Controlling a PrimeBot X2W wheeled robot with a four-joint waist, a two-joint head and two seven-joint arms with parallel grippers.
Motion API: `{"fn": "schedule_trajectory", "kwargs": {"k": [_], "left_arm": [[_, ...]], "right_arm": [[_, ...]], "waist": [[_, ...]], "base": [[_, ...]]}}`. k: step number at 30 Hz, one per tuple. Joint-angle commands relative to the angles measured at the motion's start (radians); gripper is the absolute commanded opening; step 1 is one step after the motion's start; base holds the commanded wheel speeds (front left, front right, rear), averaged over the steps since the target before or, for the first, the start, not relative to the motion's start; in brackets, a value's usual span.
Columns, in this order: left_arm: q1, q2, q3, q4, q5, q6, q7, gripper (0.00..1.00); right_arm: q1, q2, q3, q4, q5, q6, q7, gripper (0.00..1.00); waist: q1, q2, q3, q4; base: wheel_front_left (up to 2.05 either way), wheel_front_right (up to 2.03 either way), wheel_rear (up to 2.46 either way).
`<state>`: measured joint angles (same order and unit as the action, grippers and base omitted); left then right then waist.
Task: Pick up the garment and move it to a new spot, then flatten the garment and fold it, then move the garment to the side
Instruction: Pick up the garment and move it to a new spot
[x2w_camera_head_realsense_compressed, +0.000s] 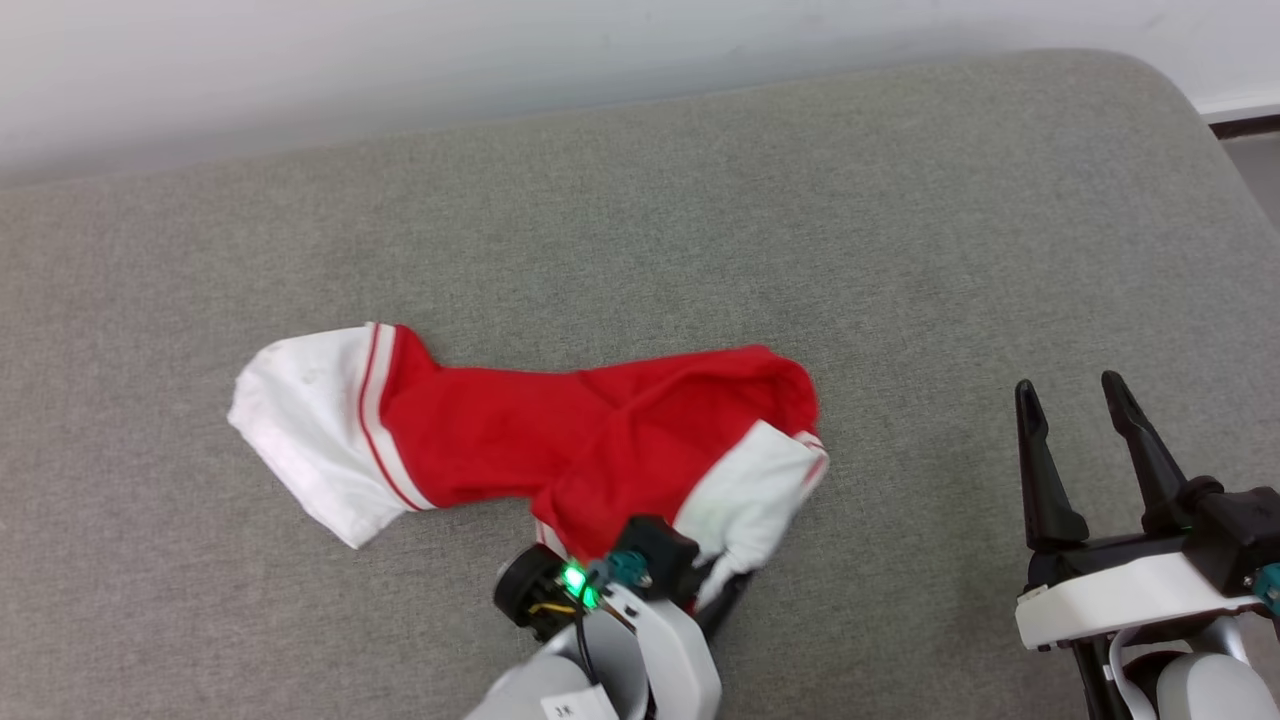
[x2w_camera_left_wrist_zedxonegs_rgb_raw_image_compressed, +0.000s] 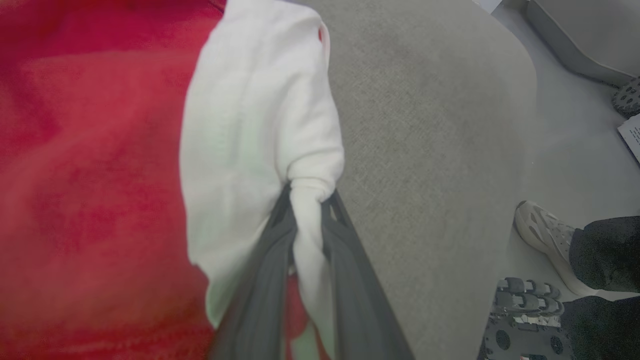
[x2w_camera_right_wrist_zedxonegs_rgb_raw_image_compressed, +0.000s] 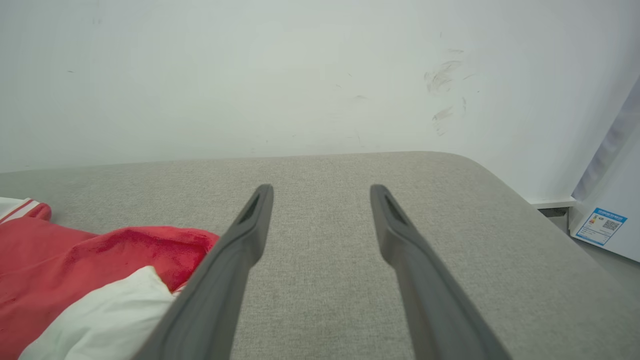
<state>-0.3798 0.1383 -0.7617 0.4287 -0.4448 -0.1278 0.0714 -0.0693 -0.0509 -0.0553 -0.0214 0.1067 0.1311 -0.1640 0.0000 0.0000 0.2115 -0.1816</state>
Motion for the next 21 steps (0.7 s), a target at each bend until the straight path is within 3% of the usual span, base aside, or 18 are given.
{"fn": "schedule_trajectory", "kwargs": {"k": [1, 2, 3, 4, 5, 13, 17, 21], "left_arm": [[0.016, 0.002, -0.034, -0.005, -0.015, -0.004, 0.001, 0.00], [0.013, 0.007, -0.056, -0.006, -0.022, -0.004, 0.002, 0.00], [0.008, 0.009, -0.070, -0.010, -0.029, -0.004, -0.009, 0.18], [0.003, 0.010, -0.083, -0.012, -0.036, -0.004, -0.019, 0.75], [-0.003, 0.011, -0.092, -0.014, -0.040, -0.004, -0.034, 1.00], [-0.034, 0.006, -0.061, -0.046, -0.030, 0.012, -0.244, 1.00], [-0.028, 0.000, -0.024, -0.065, -0.039, 0.035, -0.296, 1.00], [-0.006, -0.005, 0.070, -0.101, -0.053, 0.091, -0.332, 1.00]], "right_arm": [[-0.011, 0.001, -0.003, -0.002, 0.007, -0.001, -0.006, 1.00], [-0.013, 0.001, -0.004, -0.001, 0.007, -0.001, -0.005, 1.00], [-0.015, 0.001, -0.005, -0.001, 0.005, -0.001, -0.005, 1.00], [-0.017, 0.001, -0.005, -0.001, 0.003, -0.001, -0.003, 1.00], [-0.018, 0.001, -0.006, -0.002, 0.000, -0.001, -0.001, 1.00], [-0.010, 0.001, -0.003, 0.003, -0.015, -0.001, 0.021, 1.00], [0.001, 0.001, -0.004, 0.002, -0.020, -0.001, 0.029, 1.00], [0.013, 0.001, -0.003, -0.002, -0.028, -0.001, 0.046, 1.00]], "waist": [[0.0000, 0.0000, 0.009, 0.004], [0.0000, 0.0000, 0.011, 0.007], [0.0000, 0.0000, 0.011, 0.011], [0.0000, 0.0000, 0.011, 0.015], [0.0000, 0.0000, 0.010, 0.020], [0.0000, 0.0000, -0.033, 0.061], [0.0000, 0.0000, -0.052, 0.079], [0.0000, 0.0000, -0.083, 0.107]], "base": [[0.00, 0.00, 0.00], [0.00, 0.00, 0.00], [0.00, 0.00, 0.00], [0.00, 0.00, 0.00], [0.00, 0.00, 0.00], [0.00, 0.00, 0.00], [0.00, 0.00, 0.00], [0.00, 0.00, 0.00]]}}
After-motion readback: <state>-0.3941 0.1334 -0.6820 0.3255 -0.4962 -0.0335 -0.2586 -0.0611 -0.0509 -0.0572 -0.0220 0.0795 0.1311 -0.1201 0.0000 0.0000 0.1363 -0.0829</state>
